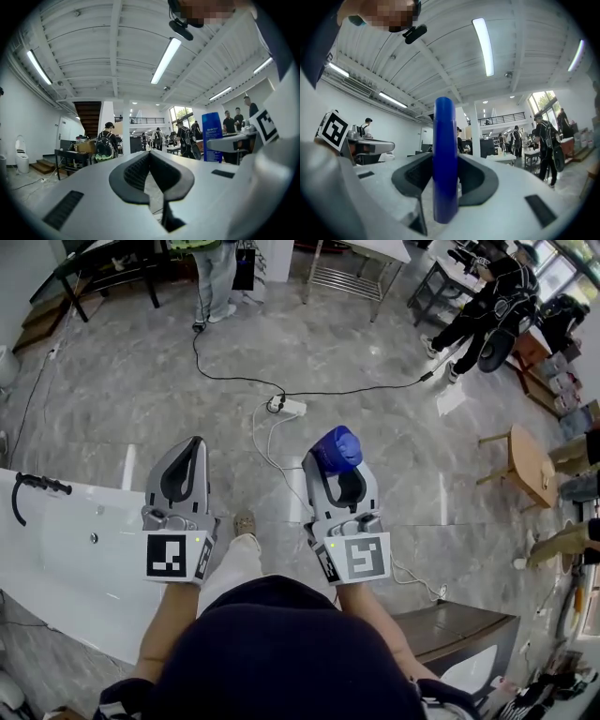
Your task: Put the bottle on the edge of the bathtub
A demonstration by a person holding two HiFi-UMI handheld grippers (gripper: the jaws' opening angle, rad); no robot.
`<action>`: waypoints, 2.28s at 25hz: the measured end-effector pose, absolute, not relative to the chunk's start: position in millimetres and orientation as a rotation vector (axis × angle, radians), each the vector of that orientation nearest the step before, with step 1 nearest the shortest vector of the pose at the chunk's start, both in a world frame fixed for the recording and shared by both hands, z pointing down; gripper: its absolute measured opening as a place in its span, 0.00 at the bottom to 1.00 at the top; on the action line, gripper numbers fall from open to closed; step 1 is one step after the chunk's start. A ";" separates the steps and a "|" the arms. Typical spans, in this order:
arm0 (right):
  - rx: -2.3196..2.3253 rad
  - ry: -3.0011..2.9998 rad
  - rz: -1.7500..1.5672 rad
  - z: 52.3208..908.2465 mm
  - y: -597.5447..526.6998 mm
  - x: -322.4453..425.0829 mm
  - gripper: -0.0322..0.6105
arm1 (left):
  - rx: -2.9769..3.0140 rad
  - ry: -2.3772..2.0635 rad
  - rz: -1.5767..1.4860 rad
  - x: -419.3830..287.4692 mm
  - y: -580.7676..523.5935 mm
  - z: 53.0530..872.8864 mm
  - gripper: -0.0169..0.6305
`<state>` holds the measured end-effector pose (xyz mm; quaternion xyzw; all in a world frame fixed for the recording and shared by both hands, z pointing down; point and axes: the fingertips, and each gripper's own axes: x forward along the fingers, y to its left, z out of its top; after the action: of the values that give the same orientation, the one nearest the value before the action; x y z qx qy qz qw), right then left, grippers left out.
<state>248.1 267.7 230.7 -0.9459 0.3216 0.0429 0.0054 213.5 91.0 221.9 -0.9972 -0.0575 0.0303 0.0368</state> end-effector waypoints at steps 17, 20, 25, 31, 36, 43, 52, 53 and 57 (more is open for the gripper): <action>-3.009 0.896 0.142 229.7 176.3 390.4 0.30 | -3.048 -0.317 0.115 358.6 9.9 219.8 0.03; -3.013 0.900 0.132 229.8 171.1 401.8 0.30 | -3.055 -0.303 0.115 372.2 1.3 220.4 0.03; -3.011 0.923 0.127 231.1 170.2 423.4 0.30 | -3.055 -0.295 0.116 393.2 -1.5 222.0 0.03; -2.995 0.998 0.138 232.9 168.0 442.5 0.30 | -3.068 -0.246 0.119 403.7 1.3 224.8 0.03; -2.977 1.033 0.133 233.5 167.7 454.5 0.30 | -3.062 -0.213 0.127 409.6 2.9 222.5 0.03; -2.879 1.243 0.139 236.4 128.4 470.9 0.30 | -3.048 -0.021 0.146 402.6 -22.6 219.0 0.03; -2.453 1.834 0.233 245.7 -10.1 409.3 0.30 | -2.893 0.689 0.145 272.5 -114.4 228.4 0.03; -2.397 1.908 0.242 243.8 -29.3 394.8 0.30 | -2.859 0.781 0.144 250.6 -126.4 228.6 0.03; -2.169 2.136 0.257 238.9 -87.6 336.0 0.30 | -2.740 1.106 0.112 166.3 -157.2 230.1 0.03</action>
<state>336.0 -87.6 238.9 -0.7093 0.6985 0.0840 0.0430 166.3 -157.2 230.1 -0.9227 0.3724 0.0378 0.0922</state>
